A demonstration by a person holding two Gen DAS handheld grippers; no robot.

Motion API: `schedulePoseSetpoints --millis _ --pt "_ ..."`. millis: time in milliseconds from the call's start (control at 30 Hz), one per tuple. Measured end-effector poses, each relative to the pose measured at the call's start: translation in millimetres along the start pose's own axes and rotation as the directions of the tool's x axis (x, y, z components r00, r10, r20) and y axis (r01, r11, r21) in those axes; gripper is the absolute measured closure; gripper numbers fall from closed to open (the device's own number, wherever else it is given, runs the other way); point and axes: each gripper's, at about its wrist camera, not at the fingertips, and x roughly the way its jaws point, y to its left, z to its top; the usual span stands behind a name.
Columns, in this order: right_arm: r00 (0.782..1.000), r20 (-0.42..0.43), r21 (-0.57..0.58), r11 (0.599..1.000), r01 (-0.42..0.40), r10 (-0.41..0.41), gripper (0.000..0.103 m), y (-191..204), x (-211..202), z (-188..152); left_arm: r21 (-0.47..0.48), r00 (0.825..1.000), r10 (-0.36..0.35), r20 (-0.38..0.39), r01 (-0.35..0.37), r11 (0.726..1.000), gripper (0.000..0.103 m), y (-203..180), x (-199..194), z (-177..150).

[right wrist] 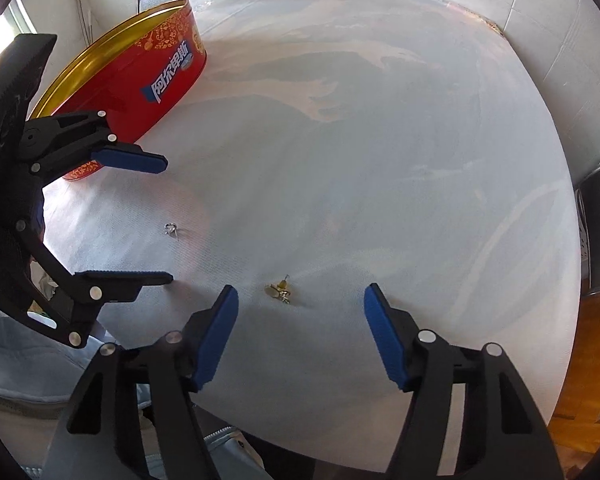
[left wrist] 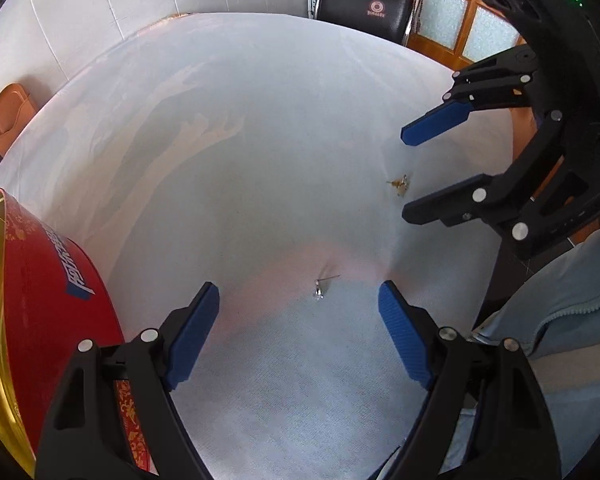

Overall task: Organize jewelry
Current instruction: 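Grasp the small gold charm with the right gripper, then carry the gold charm with the right gripper into the tin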

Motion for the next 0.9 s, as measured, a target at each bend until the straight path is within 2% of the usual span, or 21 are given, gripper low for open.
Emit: schedulePoseSetpoints --millis 200,300,367,433,500,533,567,600,633,667,800,900 --pt "0.998 0.055 -0.045 0.998 0.043 -0.040 0.041 6.2 -0.4 -7.6 -0.048 0.997 0.002 0.071 0.001 0.999 0.023 5.4 1.2 -4.6" --pt "0.996 0.081 -0.045 0.998 0.036 -0.033 0.045 9.5 -4.9 -16.3 -0.060 0.996 0.008 0.089 -0.002 0.998 0.023 5.1 0.7 -5.6" --pt "0.995 0.098 -0.054 0.998 0.038 -0.033 0.049 13.1 -6.6 -20.4 -0.058 0.995 0.002 0.104 0.004 0.998 0.027 3.8 -0.8 -8.1" --pt "0.994 0.111 -0.061 0.998 0.031 -0.024 0.056 16.2 -7.7 -24.4 -0.047 0.993 -0.001 0.119 0.007 0.999 0.040 2.6 -1.8 -7.4" --pt "0.993 0.118 -0.062 0.998 0.029 -0.021 0.057 21.7 -10.1 -27.2 -0.045 0.992 -0.008 0.127 0.014 0.999 0.047 -0.1 -3.7 -8.8" --pt "0.992 0.123 -0.061 0.998 0.025 -0.018 0.064 22.7 -11.6 -29.6 -0.041 0.991 -0.012 0.136 0.018 0.999 0.058 -0.9 -4.5 -9.4" --pt "0.991 0.130 -0.058 0.998 0.022 -0.014 0.072 21.9 -12.3 -30.1 -0.037 0.990 -0.017 0.143 0.023 0.999 0.065 -1.3 -5.4 -10.1" --pt "0.991 0.132 -0.051 0.999 0.018 -0.011 0.084 21.5 -9.4 -24.7 -0.040 0.989 -0.024 0.145 0.030 0.999 0.076 -0.6 -5.5 -9.2" --pt "0.991 0.131 -0.045 0.999 0.009 -0.003 0.089 16.2 -7.6 -22.1 -0.044 0.989 -0.037 0.144 0.044 0.998 0.087 0.4 -5.6 -8.4" --pt "0.992 0.128 -0.042 0.999 0.002 0.003 0.089 15.2 -7.1 -20.8 -0.045 0.989 -0.049 0.141 0.056 0.997 0.091 1.2 -5.6 -7.5" --pt "0.993 0.117 -0.055 0.998 -0.009 0.016 0.090 13.0 -7.3 -15.9 -0.035 0.990 -0.053 0.131 0.058 0.998 0.091 1.5 -6.1 -6.7" --pt "0.990 0.138 -0.016 1.000 -0.025 0.026 0.090 4.2 -15.1 -6.8 -0.053 0.990 -0.034 0.137 0.042 0.998 0.091 5.6 -11.0 -3.0"
